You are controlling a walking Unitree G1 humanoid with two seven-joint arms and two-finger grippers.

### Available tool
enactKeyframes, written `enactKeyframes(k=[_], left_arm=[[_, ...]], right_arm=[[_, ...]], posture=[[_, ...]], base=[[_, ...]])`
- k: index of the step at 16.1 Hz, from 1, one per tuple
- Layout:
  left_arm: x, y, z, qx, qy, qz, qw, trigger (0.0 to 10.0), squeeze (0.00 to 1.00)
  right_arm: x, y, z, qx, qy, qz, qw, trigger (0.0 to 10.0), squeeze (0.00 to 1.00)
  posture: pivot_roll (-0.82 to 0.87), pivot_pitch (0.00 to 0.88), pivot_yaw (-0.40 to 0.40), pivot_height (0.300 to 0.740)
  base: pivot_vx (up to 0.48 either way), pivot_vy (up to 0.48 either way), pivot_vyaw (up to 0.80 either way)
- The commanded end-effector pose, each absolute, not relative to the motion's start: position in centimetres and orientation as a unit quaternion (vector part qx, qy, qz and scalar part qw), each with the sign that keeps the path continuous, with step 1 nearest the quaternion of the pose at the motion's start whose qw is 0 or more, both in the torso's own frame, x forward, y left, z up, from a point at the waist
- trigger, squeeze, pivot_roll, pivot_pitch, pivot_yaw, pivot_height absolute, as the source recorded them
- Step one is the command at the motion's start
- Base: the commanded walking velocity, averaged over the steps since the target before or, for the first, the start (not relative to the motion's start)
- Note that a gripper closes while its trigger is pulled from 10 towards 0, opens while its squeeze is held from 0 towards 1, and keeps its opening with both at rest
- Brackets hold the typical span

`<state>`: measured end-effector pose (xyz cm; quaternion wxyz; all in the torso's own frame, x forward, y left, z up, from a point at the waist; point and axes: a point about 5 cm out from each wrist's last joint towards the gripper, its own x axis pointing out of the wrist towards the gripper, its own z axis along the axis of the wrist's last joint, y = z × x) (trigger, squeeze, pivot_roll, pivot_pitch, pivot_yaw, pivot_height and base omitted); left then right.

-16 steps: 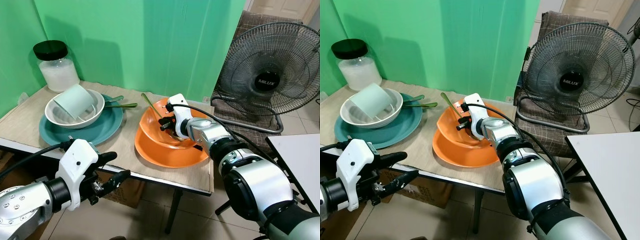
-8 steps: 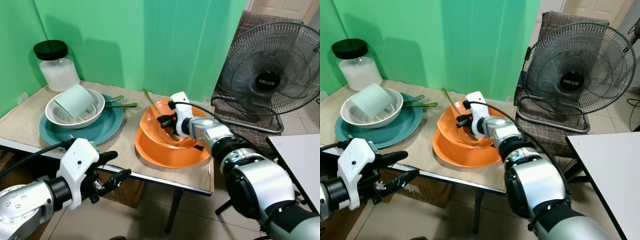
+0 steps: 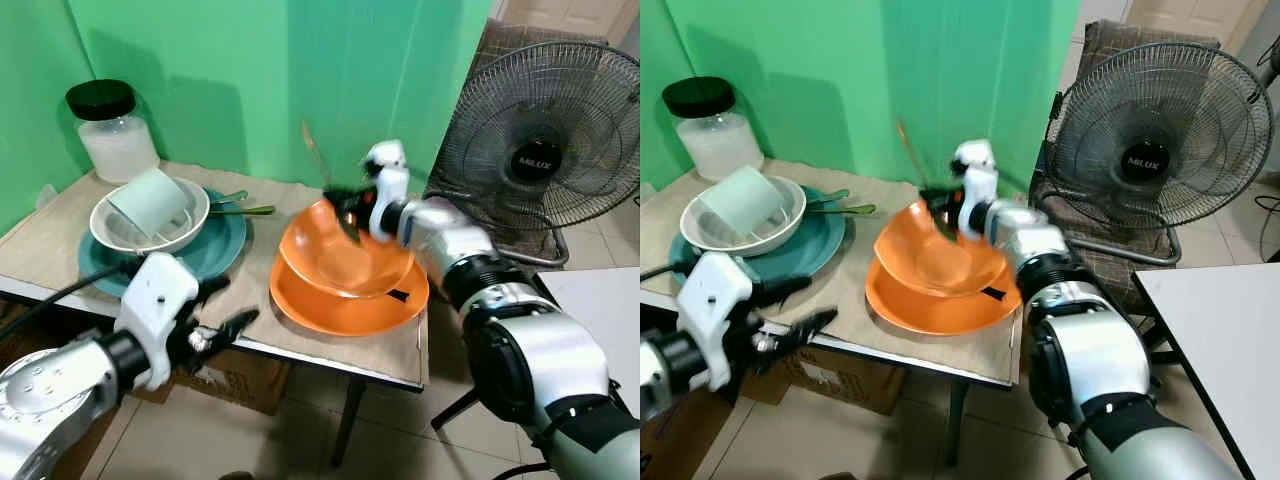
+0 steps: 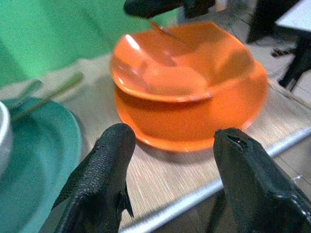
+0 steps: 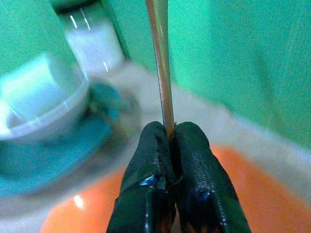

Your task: Setting the table

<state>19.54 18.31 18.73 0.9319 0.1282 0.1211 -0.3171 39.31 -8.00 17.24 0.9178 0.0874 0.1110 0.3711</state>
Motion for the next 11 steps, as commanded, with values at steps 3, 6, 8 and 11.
enactKeyframes(k=[3, 6, 8, 11], left_arm=[[21.4, 17.9, 19.1, 0.136, 0.082, -0.233, 0.959, 10.0, 0.00], [22.5, 16.7, 19.7, 0.118, 0.037, -0.185, 0.975, 10.0, 0.00], [23.1, 15.5, 19.3, 0.098, 0.013, -0.142, 0.985, 10.0, 0.00], [23.7, 14.6, 19.1, 0.108, 0.005, -0.124, 0.986, 10.0, 0.00]], right_arm=[[37.9, -10.0, 21.7, 0.122, -0.024, 0.362, 0.924, 10.0, 0.00], [35.2, -11.0, 22.8, 0.081, -0.087, 0.343, 0.932, 10.0, 0.00], [31.9, -11.7, 22.8, 0.072, -0.094, 0.309, 0.944, 10.0, 0.00], [29.6, -13.0, 22.9, 0.068, -0.103, 0.248, 0.961, 10.0, 0.00]], posture=[[0.09, 0.000, -0.029, 0.740], [0.07, 0.000, -0.033, 0.740], [0.04, 0.000, -0.035, 0.740], [0.03, 0.000, -0.033, 0.740]], base=[[0.000, 0.000, 0.00], [0.000, 0.000, 0.00], [0.000, 0.000, 0.00], [0.000, 0.000, -0.75]])
